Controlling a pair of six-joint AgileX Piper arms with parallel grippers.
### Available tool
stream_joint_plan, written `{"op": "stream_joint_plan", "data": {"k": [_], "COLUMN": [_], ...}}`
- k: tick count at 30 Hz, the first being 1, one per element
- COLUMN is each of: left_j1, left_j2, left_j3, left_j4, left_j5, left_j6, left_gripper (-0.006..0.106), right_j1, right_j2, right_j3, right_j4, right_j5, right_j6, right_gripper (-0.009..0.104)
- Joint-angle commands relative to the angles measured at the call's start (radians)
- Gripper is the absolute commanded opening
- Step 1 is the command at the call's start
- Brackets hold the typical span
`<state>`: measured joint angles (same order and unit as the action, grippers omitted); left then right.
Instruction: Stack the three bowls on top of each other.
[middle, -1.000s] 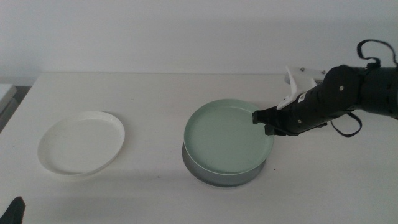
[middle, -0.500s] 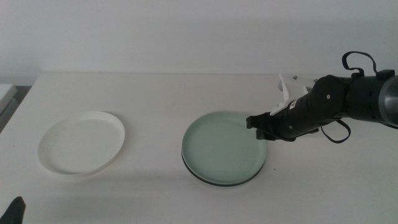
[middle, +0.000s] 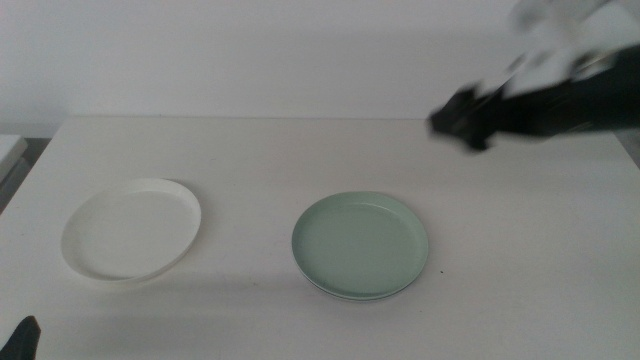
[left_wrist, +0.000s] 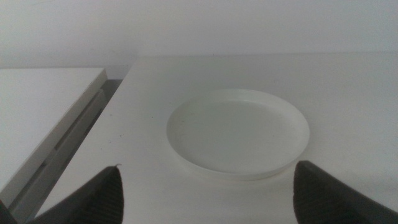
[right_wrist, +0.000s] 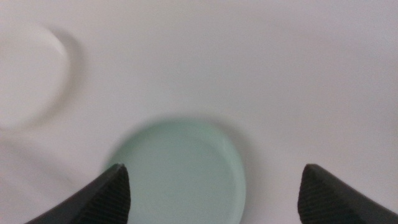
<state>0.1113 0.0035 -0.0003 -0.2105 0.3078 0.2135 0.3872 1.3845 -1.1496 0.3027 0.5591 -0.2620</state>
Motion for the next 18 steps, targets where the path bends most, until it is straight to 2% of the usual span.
{"op": "stream_joint_plan", "data": {"k": [1, 7, 12, 14, 18], "left_j1": [-0.004, -0.004, -0.004, -0.004, -0.004], "left_j2": [-0.003, -0.003, -0.003, -0.003, -0.003], "left_j3": [0.0, 0.0, 0.0, 0.0, 0.0], "left_j4": [0.004, 0.005, 0.005, 0.005, 0.005], "left_j5": [-0.012, -0.012, -0.012, -0.012, -0.012], "left_j6": [-0.005, -0.003, -0.005, -0.005, -0.005], "left_gripper": [0.094, 0.094, 0.094, 0.094, 0.094], "right_j1": [0.001, 0.001, 0.001, 0.001, 0.001], "right_j2": [-0.16, -0.439, -0.502, -0.502, -0.502], "right_j3": [0.003, 0.017, 0.041, 0.041, 0.041], "right_j4": [0.01, 0.098, 0.103, 0.133, 0.14], "right_j5": [0.051, 0.182, 0.18, 0.178, 0.176], "right_j6": [-0.08, -0.191, -0.19, -0.19, -0.19], "right_gripper": [0.093, 0.093, 0.093, 0.093, 0.093]}}
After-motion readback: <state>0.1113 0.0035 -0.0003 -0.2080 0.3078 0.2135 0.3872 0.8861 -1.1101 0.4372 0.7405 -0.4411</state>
